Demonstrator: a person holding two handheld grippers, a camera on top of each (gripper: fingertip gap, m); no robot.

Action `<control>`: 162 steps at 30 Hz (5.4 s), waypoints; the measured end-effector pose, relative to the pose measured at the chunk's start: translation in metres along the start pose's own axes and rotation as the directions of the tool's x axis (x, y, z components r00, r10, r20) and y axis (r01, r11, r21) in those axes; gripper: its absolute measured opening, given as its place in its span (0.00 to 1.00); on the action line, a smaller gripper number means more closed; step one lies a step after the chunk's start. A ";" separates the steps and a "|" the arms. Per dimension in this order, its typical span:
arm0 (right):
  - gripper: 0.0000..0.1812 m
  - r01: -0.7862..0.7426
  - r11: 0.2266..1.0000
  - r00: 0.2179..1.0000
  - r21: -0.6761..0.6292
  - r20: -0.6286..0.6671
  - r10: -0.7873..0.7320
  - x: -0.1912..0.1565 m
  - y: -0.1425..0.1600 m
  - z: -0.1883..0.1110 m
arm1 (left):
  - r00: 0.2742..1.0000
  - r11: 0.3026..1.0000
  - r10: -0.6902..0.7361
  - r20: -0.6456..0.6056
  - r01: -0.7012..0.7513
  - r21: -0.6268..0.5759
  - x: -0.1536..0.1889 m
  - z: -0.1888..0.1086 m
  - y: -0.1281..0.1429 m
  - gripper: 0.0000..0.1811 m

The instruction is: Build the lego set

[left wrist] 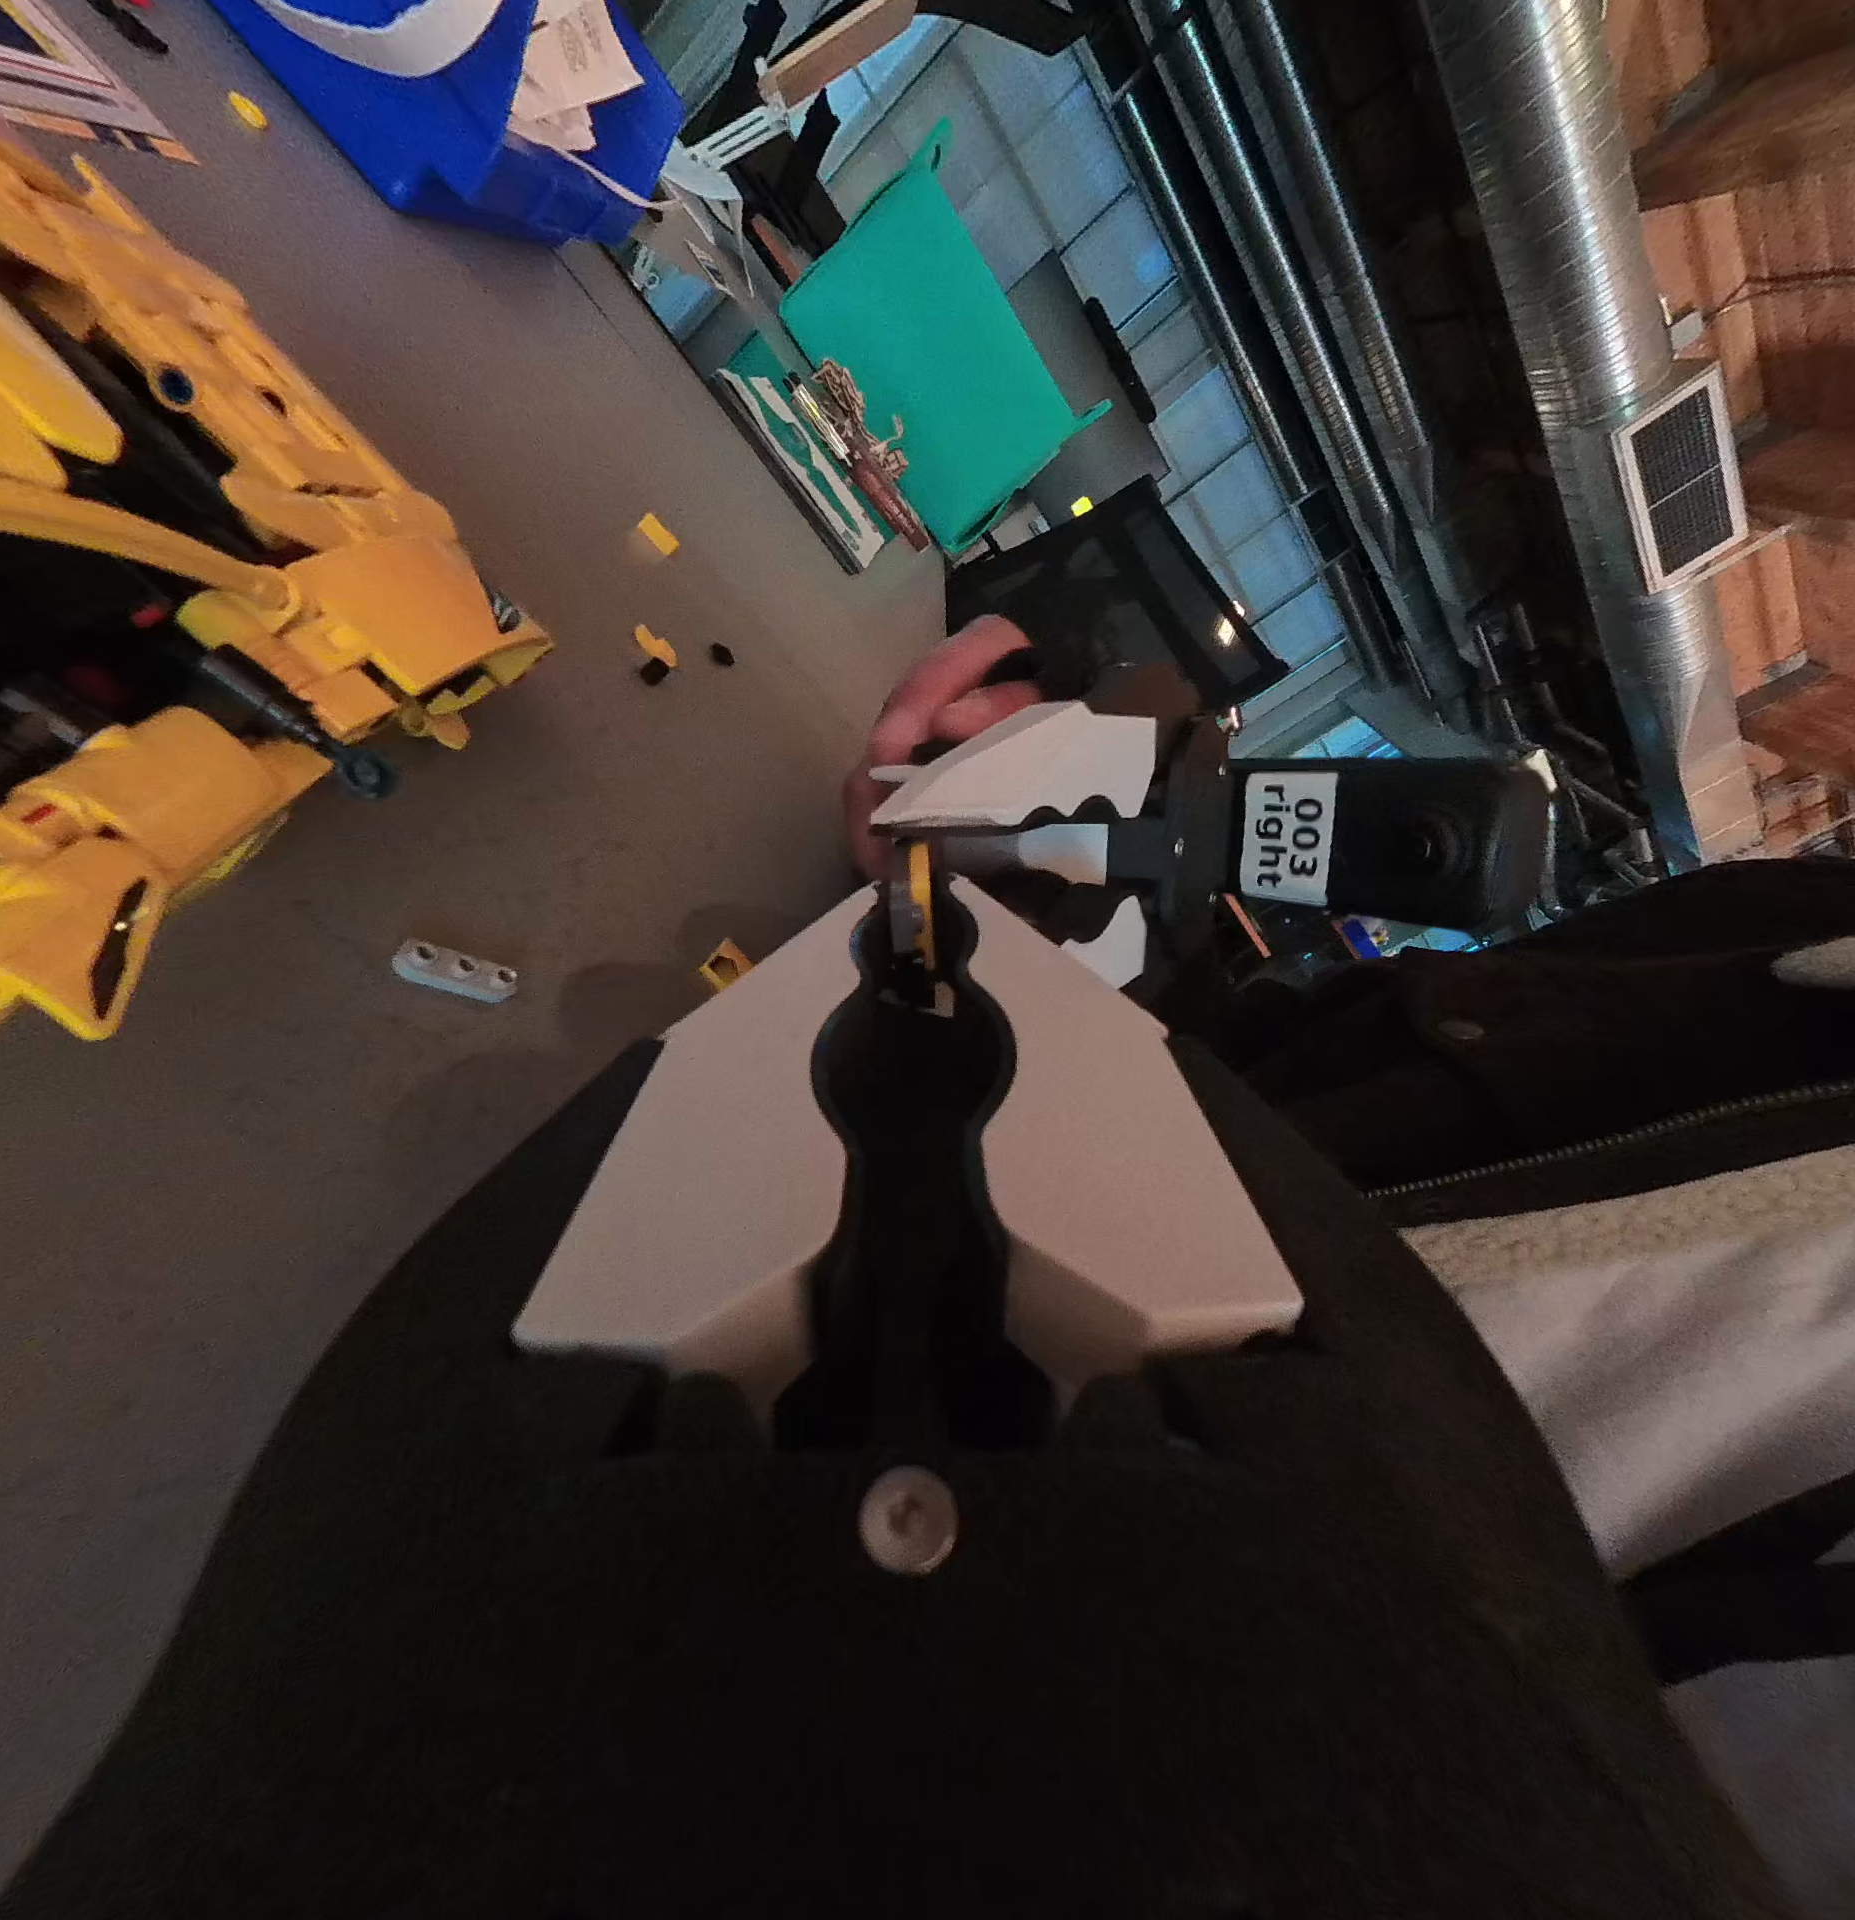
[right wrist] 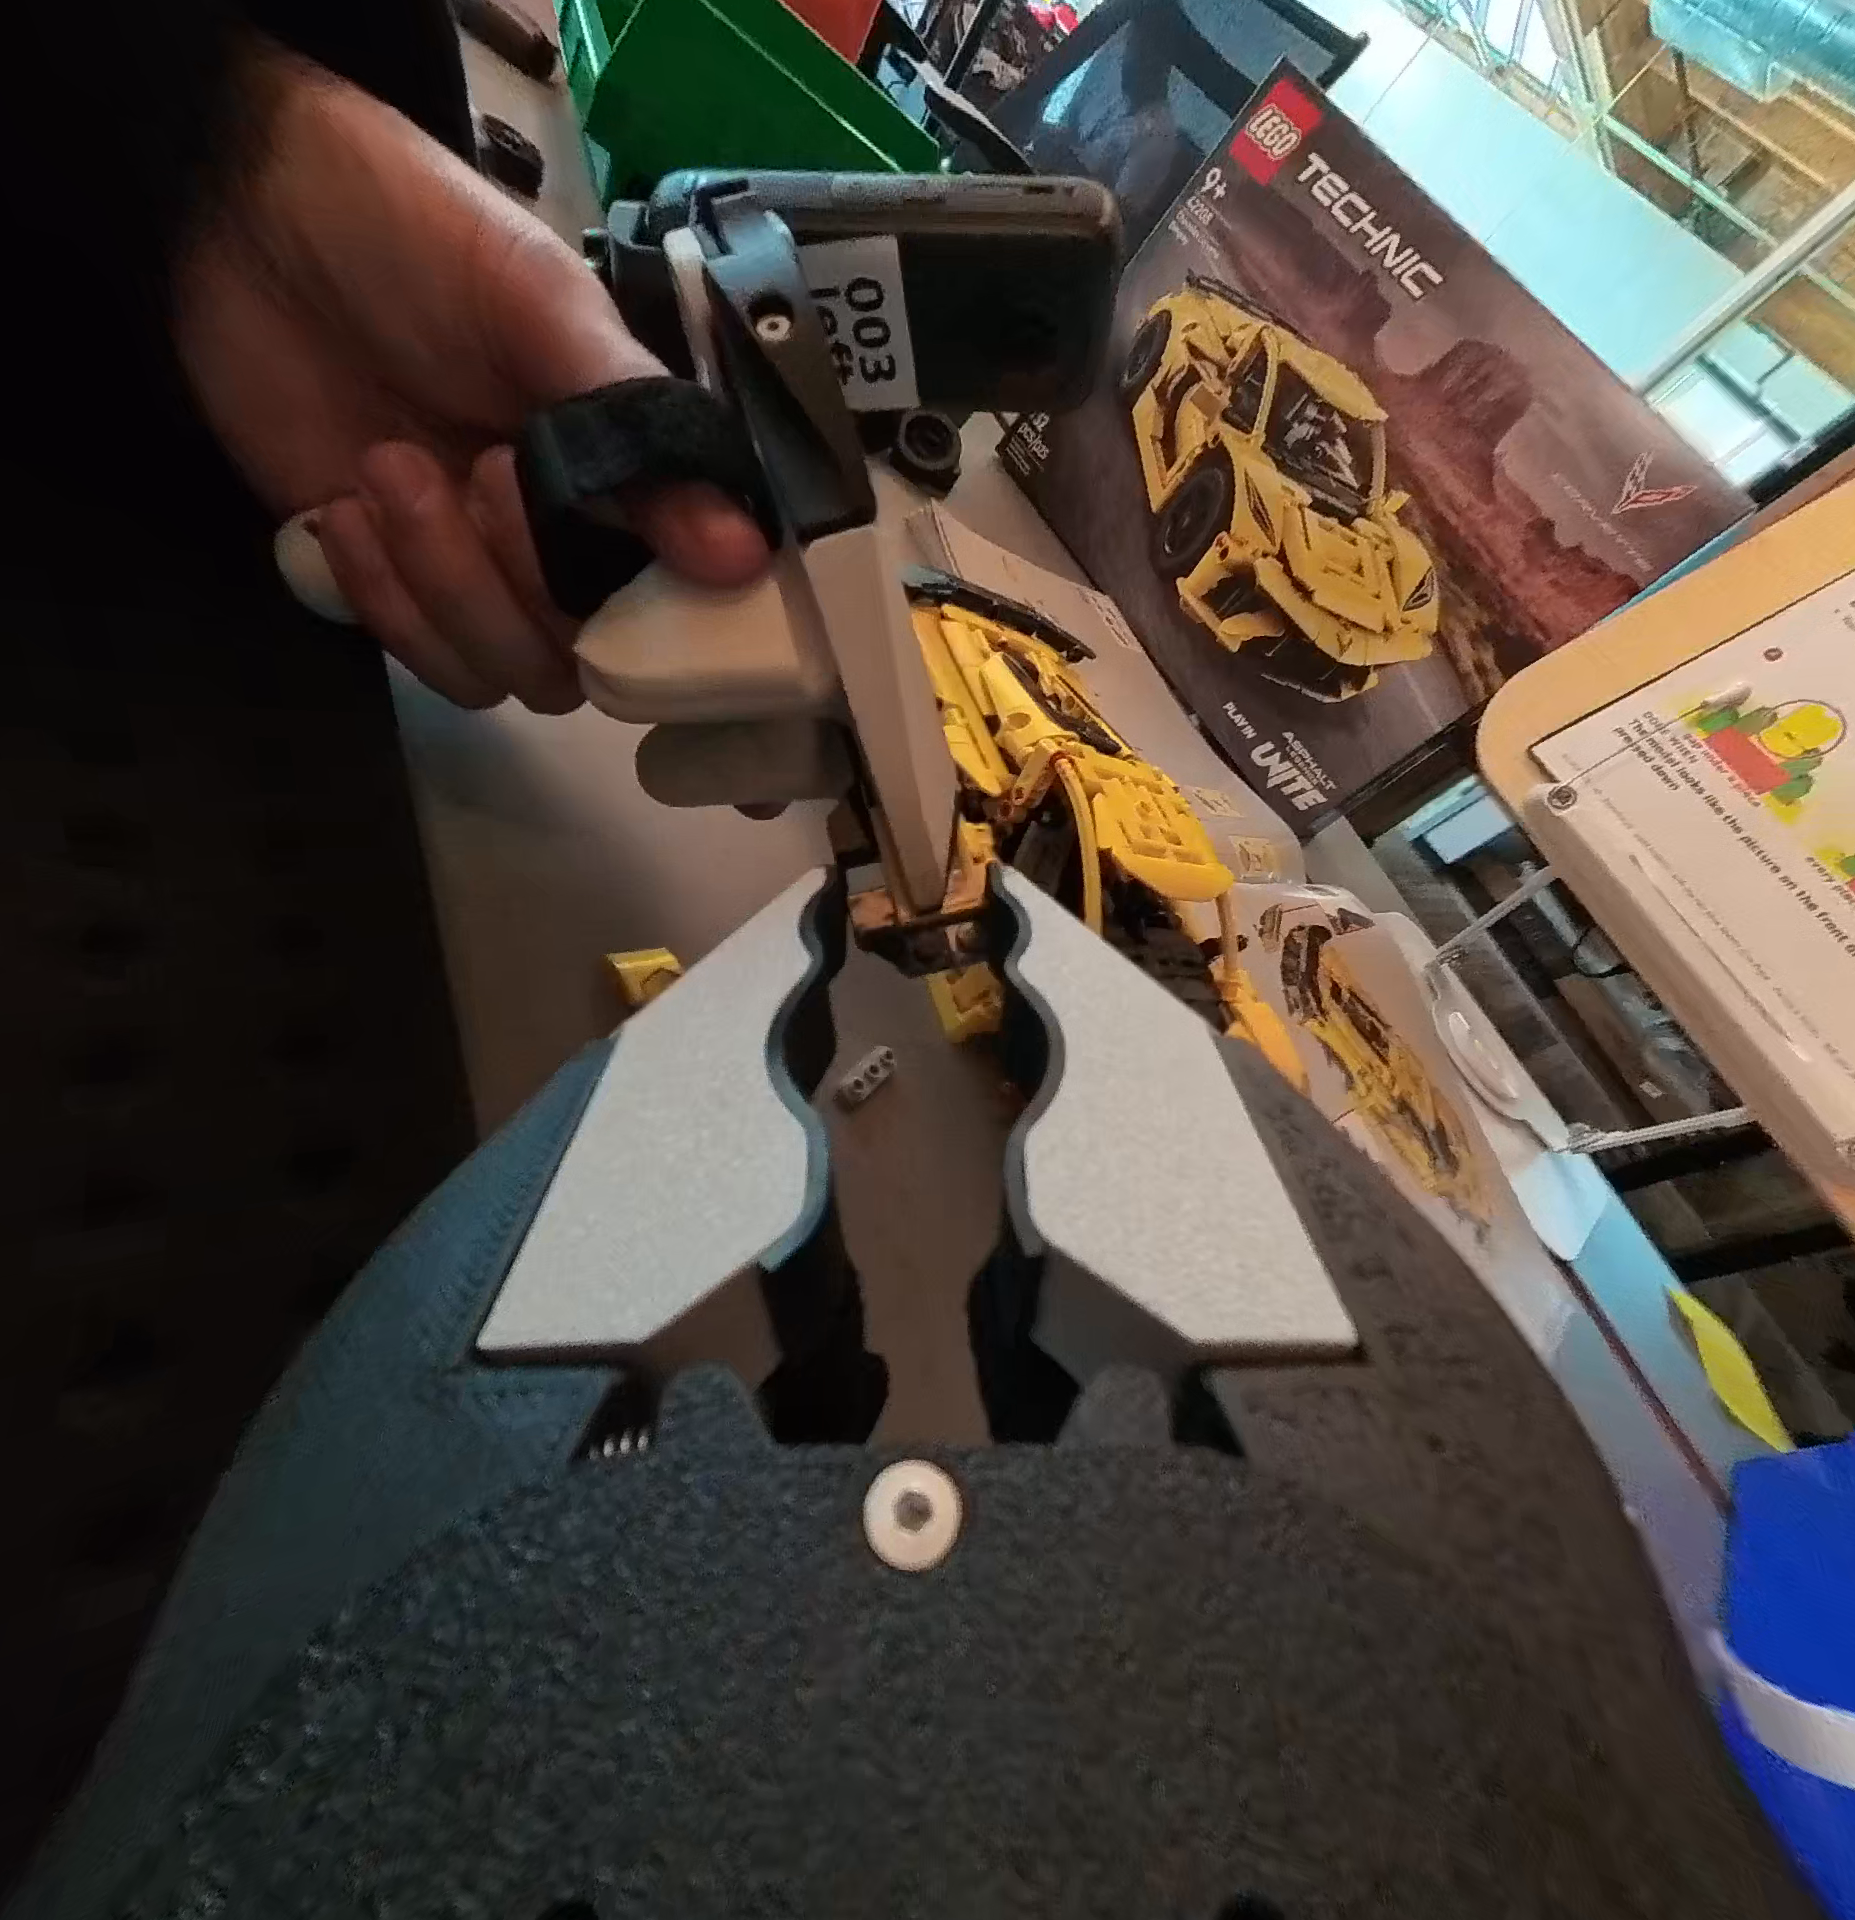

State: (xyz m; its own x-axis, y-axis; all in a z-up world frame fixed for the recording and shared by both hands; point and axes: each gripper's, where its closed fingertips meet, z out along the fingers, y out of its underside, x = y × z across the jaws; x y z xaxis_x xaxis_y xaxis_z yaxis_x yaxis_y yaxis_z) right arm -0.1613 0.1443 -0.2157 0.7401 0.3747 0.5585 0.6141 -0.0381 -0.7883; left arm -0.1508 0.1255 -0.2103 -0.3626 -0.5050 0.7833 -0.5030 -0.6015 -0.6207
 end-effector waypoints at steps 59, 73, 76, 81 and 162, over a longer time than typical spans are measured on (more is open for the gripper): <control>0.09 0.197 0.870 0.867 -0.451 0.495 0.061 0.015 -0.003 0.037 | 0.911 0.900 -0.361 -0.201 0.397 0.183 -0.026 -0.046 -0.028 0.03; 0.09 0.170 0.881 0.847 -0.441 0.523 0.098 0.014 -0.005 0.039 | 0.900 0.893 -0.376 -0.220 0.415 0.175 -0.025 -0.048 -0.028 0.03; 0.09 0.184 0.878 0.842 -0.441 0.532 0.091 0.015 -0.006 0.039 | 0.895 0.887 -0.381 -0.234 0.425 0.179 -0.025 -0.049 -0.029 0.03; 0.09 0.201 0.879 0.836 -0.431 0.544 0.076 0.018 -0.011 0.041 | 0.874 0.869 -0.393 -0.286 0.455 0.196 -0.022 -0.054 -0.033 0.03; 0.12 -0.108 0.894 0.842 -0.434 0.439 0.315 -0.080 0.031 0.063 | 0.982 0.967 -0.181 -0.060 0.188 0.171 -0.025 -0.082 -0.024 0.03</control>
State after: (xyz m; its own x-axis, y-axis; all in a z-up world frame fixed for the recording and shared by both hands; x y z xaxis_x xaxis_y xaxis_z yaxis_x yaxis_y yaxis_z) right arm -0.2187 0.1715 -0.3012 0.6961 0.7097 0.1087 0.5880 -0.4766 -0.6535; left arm -0.1942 0.2031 -0.2120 -0.3118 -0.3503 0.8832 -0.4210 -0.7824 -0.4589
